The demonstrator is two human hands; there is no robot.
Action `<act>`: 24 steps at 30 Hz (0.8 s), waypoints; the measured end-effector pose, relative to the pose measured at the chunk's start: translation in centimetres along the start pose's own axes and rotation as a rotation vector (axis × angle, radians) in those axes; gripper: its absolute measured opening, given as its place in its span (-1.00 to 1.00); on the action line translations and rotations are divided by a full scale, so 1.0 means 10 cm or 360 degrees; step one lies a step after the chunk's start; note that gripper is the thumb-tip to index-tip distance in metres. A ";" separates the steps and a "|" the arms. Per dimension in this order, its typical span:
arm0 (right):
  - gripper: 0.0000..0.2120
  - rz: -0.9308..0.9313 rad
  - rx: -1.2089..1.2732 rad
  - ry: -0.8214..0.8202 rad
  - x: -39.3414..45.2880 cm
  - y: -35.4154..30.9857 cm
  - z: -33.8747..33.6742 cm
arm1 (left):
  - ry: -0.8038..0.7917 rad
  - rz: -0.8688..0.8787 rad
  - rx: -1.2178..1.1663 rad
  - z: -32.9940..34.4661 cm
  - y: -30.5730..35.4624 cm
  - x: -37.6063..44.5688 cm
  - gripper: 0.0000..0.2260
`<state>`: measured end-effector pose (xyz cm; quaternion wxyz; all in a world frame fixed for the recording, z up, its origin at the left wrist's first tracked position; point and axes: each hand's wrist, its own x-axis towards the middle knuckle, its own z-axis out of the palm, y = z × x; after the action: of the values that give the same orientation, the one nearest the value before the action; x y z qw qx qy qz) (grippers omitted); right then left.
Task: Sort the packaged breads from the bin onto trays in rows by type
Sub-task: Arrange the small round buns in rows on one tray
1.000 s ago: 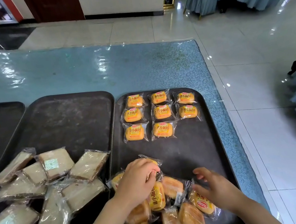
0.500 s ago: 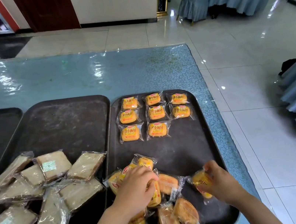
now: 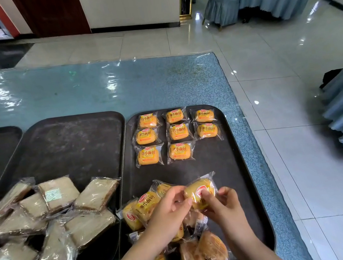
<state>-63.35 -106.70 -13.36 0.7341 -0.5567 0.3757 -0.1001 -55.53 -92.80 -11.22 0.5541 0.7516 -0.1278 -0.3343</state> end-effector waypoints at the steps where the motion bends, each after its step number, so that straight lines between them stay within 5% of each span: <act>1: -0.53 -0.0023 -0.0033 -0.0025 -0.02 0.02 0.02 | 0.0064 -0.0030 -0.0073 -0.01 0.02 0.00 -0.79; 6: -0.64 -0.0538 -0.0825 -0.0131 -0.02 0.01 -0.04 | 0.0241 -0.0183 -0.0164 -0.13 -0.02 0.08 -0.75; 11: -0.54 -0.0939 -0.1544 -0.0387 -0.03 0.01 0.07 | 0.0368 -0.0227 -0.0200 -0.13 -0.05 0.16 -0.87; 24: -0.76 -0.0834 -0.1002 0.0080 0.80 -0.05 -0.26 | 0.0156 -0.0082 0.0188 -0.29 0.00 0.42 -0.85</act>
<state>-59.39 -113.34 -16.73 0.4681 -0.8284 0.2514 -0.1773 -50.53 -93.01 -12.27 0.5056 0.8014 -0.1004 -0.3032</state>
